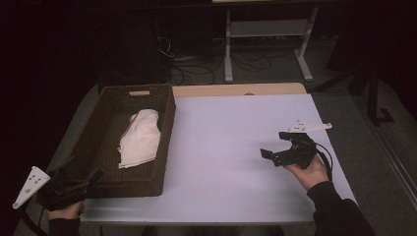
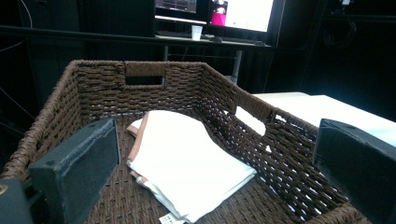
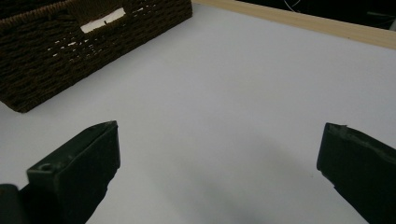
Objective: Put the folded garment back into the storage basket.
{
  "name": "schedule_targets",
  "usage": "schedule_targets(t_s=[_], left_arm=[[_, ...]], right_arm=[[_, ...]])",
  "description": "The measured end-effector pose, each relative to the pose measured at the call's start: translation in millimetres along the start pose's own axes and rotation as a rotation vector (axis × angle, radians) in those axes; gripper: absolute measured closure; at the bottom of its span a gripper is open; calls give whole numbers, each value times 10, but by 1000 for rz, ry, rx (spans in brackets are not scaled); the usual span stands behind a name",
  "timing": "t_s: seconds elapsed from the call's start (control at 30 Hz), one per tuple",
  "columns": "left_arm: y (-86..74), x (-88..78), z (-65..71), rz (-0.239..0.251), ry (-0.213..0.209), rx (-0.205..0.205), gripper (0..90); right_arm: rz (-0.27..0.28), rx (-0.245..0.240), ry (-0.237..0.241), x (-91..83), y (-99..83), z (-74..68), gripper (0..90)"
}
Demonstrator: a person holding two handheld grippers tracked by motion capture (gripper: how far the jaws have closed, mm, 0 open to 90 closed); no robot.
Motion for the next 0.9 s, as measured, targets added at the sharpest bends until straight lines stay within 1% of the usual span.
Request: schedule_targets(t_s=[0.17, 0.3, 0.33, 0.43, 0.53, 0.63, 0.77, 0.9], left_arm=[[-5, 3, 1, -3, 0, 1, 0], [-22, 14, 9, -17, -1, 14, 0], [-20, 15, 13, -17, -2, 15, 0], [-12, 11, 9, -11, 0, 12, 0], [-14, 7, 1, -11, 1, 9, 0], [-15, 6, -3, -11, 2, 8, 0], [-16, 8, -2, -12, 2, 9, 0], [-16, 8, 0, -12, 2, 9, 0]], right_arm=[[9, 8, -10, -55, -97, 20, 0], [18, 26, -22, -100, -191, 40, 0], [16, 24, -23, -105, -210, 45, 0], [14, 31, -27, -118, -281, 59, 0], [14, 28, -36, -143, -327, 83, 0], [38, 30, -44, -188, -336, 97, 0], [49, 32, -52, -235, -397, 111, 0], [32, 31, -72, -267, -510, 146, 0]])
Point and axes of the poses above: each handheld gripper's, and its own axes: x roughly forward along the jaws, y roughly out of its top, z roughly to its right, the point moved 10 cm from there along x, roughly forward along the jaws, and after that the axes turned 1 degree about -x, right-handed, at the moved point
